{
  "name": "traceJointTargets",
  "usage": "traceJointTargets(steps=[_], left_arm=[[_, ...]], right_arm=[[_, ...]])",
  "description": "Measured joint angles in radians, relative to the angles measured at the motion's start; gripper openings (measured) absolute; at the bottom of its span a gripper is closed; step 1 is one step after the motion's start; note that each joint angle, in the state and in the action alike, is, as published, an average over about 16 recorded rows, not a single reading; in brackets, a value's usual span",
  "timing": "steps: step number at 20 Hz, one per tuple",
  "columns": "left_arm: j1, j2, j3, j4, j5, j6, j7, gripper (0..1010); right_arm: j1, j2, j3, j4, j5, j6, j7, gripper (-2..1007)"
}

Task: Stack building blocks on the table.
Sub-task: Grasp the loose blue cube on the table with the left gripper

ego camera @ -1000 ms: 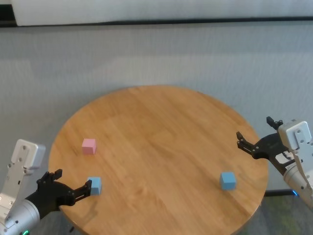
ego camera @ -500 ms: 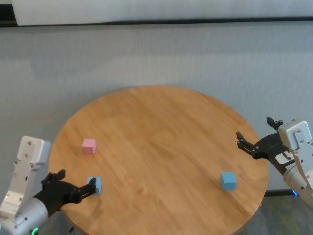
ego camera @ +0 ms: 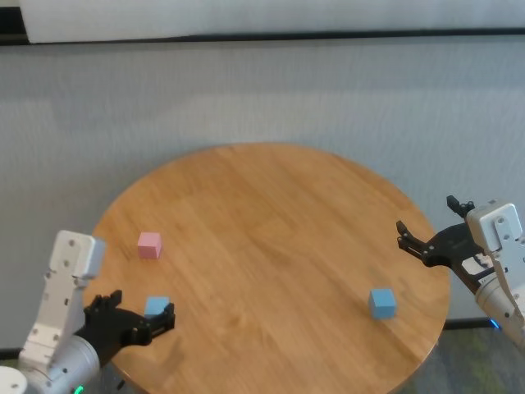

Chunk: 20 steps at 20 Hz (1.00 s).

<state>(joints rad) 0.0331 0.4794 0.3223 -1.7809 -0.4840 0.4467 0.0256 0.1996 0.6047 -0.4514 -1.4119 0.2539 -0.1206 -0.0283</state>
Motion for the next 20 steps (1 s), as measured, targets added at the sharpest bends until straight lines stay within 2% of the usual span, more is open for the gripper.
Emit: traceJointTargets(steps=[8,20], left_arm=[[-0.007,-0.036,0.013,0.026,0.033,0.012,0.018,1000],[-0.029,-0.081,0.013,0.079,0.070,0.010,0.022,1000]], right_arm=[[0.000,0.000,0.000,0.000,0.000,0.000,0.000,1005],[0.000,0.000,0.000,0.000,0.000,0.000,0.000,1005]])
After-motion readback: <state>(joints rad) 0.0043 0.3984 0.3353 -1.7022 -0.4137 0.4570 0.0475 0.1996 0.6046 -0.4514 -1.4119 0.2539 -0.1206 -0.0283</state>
